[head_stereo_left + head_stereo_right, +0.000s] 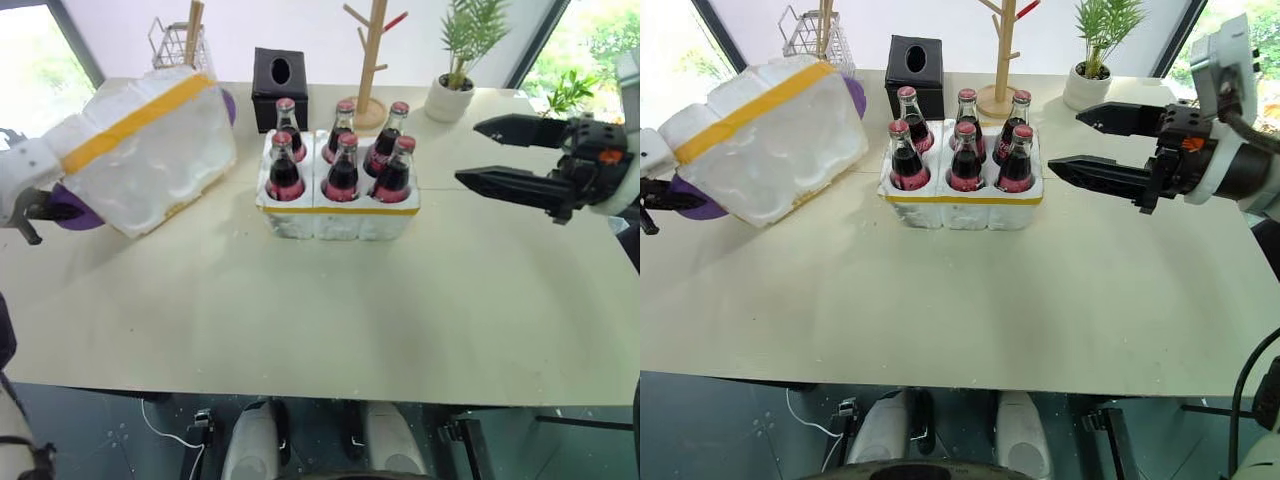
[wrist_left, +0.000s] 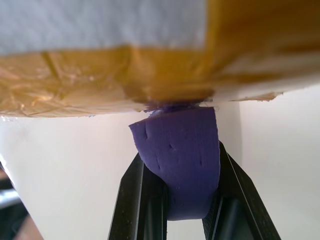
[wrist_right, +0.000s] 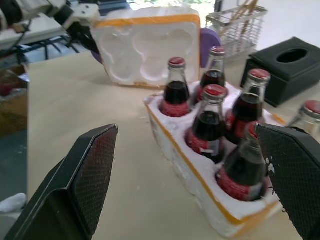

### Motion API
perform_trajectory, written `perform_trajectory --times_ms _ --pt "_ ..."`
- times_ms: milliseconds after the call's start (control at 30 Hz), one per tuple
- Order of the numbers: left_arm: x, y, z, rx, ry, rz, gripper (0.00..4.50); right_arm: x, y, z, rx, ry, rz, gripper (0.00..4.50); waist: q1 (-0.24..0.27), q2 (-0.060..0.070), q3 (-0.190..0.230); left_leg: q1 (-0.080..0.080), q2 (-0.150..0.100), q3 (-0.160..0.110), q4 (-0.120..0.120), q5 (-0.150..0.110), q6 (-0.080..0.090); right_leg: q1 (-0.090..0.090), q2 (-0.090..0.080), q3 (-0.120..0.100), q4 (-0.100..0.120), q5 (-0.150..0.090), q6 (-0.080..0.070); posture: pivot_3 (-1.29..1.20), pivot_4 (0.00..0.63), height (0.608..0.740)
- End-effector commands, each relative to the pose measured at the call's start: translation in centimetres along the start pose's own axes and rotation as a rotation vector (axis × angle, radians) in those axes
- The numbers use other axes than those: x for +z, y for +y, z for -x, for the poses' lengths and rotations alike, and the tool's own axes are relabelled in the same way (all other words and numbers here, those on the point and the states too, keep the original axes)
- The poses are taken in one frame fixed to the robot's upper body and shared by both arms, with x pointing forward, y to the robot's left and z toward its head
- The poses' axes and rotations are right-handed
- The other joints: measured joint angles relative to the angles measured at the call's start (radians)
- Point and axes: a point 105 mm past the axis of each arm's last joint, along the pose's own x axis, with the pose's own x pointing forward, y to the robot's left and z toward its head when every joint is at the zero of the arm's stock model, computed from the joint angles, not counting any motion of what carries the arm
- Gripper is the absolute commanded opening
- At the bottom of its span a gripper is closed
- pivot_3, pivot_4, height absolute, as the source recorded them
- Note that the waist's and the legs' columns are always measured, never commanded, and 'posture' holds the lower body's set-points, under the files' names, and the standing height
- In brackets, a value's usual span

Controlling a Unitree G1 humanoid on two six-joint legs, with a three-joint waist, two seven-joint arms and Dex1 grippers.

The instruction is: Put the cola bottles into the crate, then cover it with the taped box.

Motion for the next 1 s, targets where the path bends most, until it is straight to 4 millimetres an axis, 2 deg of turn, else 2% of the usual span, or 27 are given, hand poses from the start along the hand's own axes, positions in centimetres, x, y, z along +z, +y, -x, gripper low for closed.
perform_trajectory --times_ms 33,267,333,433,500,633,867,1000 --pt "3.7 2.4 1.9 0.163 -0.16 -0.128 0.29 1.1 -0.2 0.9 -0.036 -0.029 0.064 4.5 -0.001 0.0 0.0 0.0 0.0 0.0 0.0 0.0 0.0 0.0 0.0 0.0 0.0 0.0 0.0 0.0 0.15 0.74" --pt "14.6 5.1 4.4 0.527 -0.466 -0.383 0.29 0.3 -0.3 1.1 -0.044 -0.024 0.054 4.5 0.011 -0.001 0.0 0.0 0.0 -0.001 0.002 0.0 0.0 0.002 0.0 0.0 0.0 0.0 0.001 0.0 0.15 0.74" --pt "17.7 4.8 4.8 0.606 -0.538 -0.452 0.29 0.2 -0.3 1.2 -0.042 -0.027 0.049 4.5 0.017 -0.001 0.0 -0.002 0.0 -0.001 0.006 -0.002 0.003 0.002 0.0 0.0 0.001 0.001 0.002 0.0 0.15 0.74" --pt "22.3 3.3 5.4 0.685 -0.66 -0.579 0.29 -0.1 -0.5 1.5 -0.055 -0.02 0.037 4.5 0.021 -0.001 0.0 -0.004 0.0 -0.001 0.011 -0.003 0.006 0.002 0.0 0.0 0.001 0.002 0.004 0.0 0.15 0.74" --pt "24.3 1.9 5.2 0.706 -0.689 -0.674 0.29 -0.5 -0.5 1.7 -0.064 -0.008 0.032 4.5 0.023 -0.001 0.0 -0.004 0.0 0.0 0.011 -0.003 0.006 0.002 0.0 0.0 0.001 0.002 0.004 0.0 0.15 0.74" --pt "25.5 -1.1 3.2 0.715 -0.651 -0.872 0.29 -0.9 -0.5 2.3 -0.089 -0.005 0.019 4.5 0.022 -0.001 0.0 -0.004 0.0 0.0 0.012 -0.003 0.005 0.002 0.0 0.0 0.0 0.003 0.005 0.0 0.15 0.74" --pt "25.3 -4.5 -0.7 0.749 -0.562 -0.998 0.29 -1.0 -0.4 2.8 -0.12 -0.031 0.0 4.5 0.023 0.0 0.0 -0.004 0.0 -0.001 0.012 -0.003 0.005 0.002 0.001 0.0 0.002 0.003 0.005 0.0 0.15 0.74" --pt "25.5 -6.6 -2.0 0.744 -0.566 -1.05 0.29 -0.8 -0.5 2.9 -0.134 -0.053 -0.008 4.5 0.025 0.0 0.0 -0.004 0.0 -0.001 0.012 -0.003 0.005 0.002 0.0 0.0 0.001 0.003 0.005 0.0 0.15 0.74"
